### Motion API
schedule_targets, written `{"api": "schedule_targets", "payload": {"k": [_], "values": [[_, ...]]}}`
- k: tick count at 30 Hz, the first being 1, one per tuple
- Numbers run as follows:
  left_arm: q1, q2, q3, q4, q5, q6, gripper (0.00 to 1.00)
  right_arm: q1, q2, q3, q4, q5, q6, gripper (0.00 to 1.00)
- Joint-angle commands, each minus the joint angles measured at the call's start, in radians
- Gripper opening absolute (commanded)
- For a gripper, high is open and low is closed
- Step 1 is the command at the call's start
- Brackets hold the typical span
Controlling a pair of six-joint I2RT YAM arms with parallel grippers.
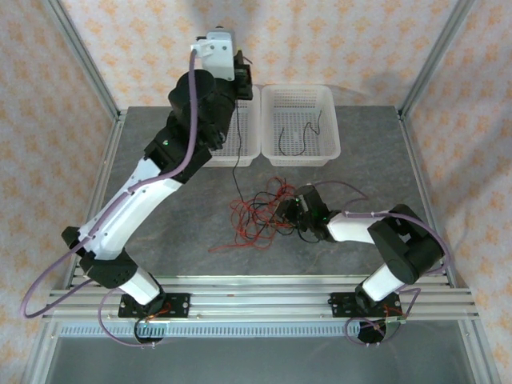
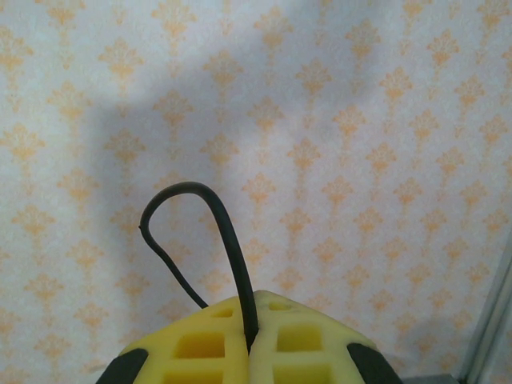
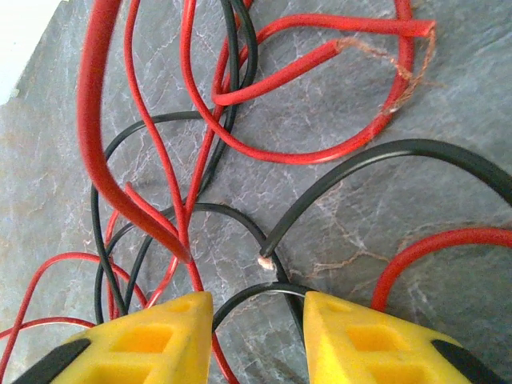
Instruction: Untangle the cables
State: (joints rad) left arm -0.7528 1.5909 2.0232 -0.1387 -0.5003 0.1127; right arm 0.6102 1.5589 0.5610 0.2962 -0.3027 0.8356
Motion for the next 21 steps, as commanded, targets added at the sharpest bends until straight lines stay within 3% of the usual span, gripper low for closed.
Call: {"api": "schedule_targets", "payload": {"k": [1,7,14,21], "values": [[-0.006,0.049,0.049,0.185,-0.062,0.162,0.01,-0.016,0.013,-0.019,-0.155,0.083,-0.023,0.35],[-0.006,0.173,0.218,0.246,-0.096,0.315,0.01,-0.026,0.039,-0.033,-0.139,0.074,-0.024,0.35],[-0.005,0.245,0.264,0.311,-0.052,0.343,0.02,-0.027,0.046,-0.013,-0.134,0.034,-0.042,0.38],[0.0,0.342,0.277,0.451,-0.005,0.368,0.02,-0.027,-0.095,0.044,-0.259,0.039,-0.143,0.56]]}}
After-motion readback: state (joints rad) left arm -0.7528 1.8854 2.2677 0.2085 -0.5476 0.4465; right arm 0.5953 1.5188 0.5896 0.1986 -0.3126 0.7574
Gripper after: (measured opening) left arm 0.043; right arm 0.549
